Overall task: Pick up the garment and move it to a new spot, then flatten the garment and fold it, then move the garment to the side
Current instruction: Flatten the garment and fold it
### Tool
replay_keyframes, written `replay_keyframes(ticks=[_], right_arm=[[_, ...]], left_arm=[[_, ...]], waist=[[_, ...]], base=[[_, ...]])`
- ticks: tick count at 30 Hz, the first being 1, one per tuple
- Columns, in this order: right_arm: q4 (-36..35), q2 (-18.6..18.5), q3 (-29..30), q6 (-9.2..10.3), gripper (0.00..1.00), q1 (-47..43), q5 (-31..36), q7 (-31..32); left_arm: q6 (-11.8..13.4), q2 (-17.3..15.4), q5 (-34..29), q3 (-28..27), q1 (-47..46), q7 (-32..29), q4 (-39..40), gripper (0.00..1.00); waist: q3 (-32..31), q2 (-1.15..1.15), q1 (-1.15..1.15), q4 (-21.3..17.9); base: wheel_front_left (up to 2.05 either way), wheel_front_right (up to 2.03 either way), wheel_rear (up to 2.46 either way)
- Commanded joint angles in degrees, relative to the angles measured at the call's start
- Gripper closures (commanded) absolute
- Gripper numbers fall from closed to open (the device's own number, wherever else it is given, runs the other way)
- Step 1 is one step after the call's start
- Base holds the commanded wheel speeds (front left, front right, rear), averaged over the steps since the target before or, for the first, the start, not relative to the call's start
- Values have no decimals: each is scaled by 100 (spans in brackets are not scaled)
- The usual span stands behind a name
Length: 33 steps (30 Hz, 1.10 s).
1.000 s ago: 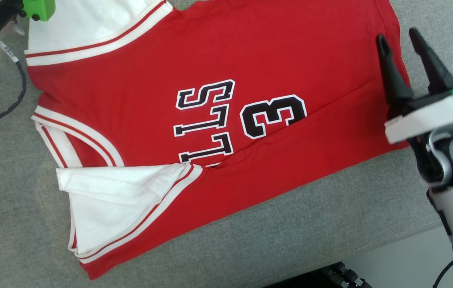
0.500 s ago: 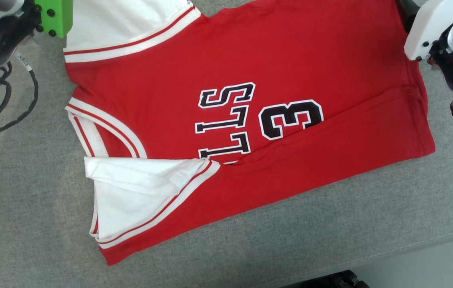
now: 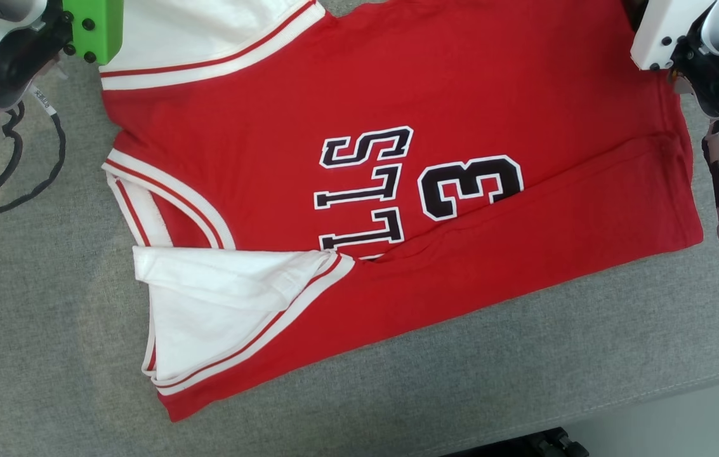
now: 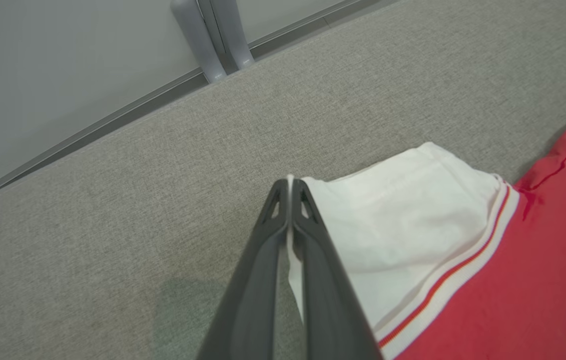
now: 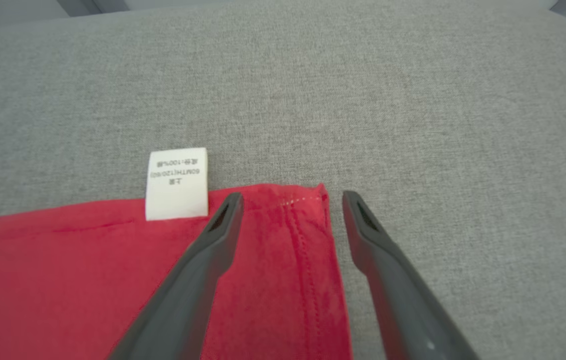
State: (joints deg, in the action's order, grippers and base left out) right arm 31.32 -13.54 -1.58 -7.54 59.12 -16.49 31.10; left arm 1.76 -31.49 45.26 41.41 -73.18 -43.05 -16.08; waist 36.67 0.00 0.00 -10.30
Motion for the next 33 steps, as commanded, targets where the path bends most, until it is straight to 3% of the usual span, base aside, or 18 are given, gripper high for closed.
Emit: replay_keyframes(ticks=[1, 3, 5, 7, 8, 9, 10, 11, 16, 25, 33], right_arm=[[39, 7, 25, 11, 8, 74, 28, -33], [50, 23, 57, 11, 16, 109, 28, -42], [63, 51, 79, 11, 53, 131, 45, -21], [64, 73, 95, 11, 57, 144, 54, 3], [65, 76, 105, 11, 64, 150, 72, 21], [66, 79, 113, 11, 73, 162, 79, 37], [67, 85, 120, 11, 91, 176, 84, 49], [67, 85, 128, 11, 100, 185, 96, 56], [11, 21, 168, 11, 100, 199, 144, -1], [-154, -125, 427, 11, 100, 145, -92, -612], [-389, -316, 445, 11, 100, -293, -711, -907]], left_arm=[[16, -51, -22, 12, 3, -13, 7, 100], [23, -46, -18, 14, -17, -14, 5, 100], [34, -38, 19, -5, -29, -28, -9, 100], [39, -45, 29, -1, -44, -41, -21, 100], [41, -44, 28, 4, -48, -45, -29, 100], [43, -41, 29, 7, -53, -43, -34, 100], [45, -35, 24, 10, -61, -36, -40, 100], [45, -29, 26, 10, -66, -25, -47, 100], [-21, -34, -46, -45, -115, 240, -55, 100], [-243, 123, -190, -275, -329, 1369, -156, 100], [-341, 128, -13, -320, -22, 1618, -71, 100]], waist=[[10, 0, 0, 9], [21, 0, 0, 22], [35, 0, 0, 34], [45, 0, 0, 48], [47, 0, 0, 58], [48, 0, 0, 65], [50, 0, 0, 75], [50, 0, 0, 83], [35, 0, 0, 126], [-66, 0, 0, 242], [-289, 0, 0, 407]], base=[[0, 0, 0], [0, 0, 0], [0, 0, 0], [0, 0, 0], [0, 0, 0], [0, 0, 0], [0, 0, 0], [0, 0, 0], [0, 0, 0], [0, 0, 0], [0, 0, 0]])
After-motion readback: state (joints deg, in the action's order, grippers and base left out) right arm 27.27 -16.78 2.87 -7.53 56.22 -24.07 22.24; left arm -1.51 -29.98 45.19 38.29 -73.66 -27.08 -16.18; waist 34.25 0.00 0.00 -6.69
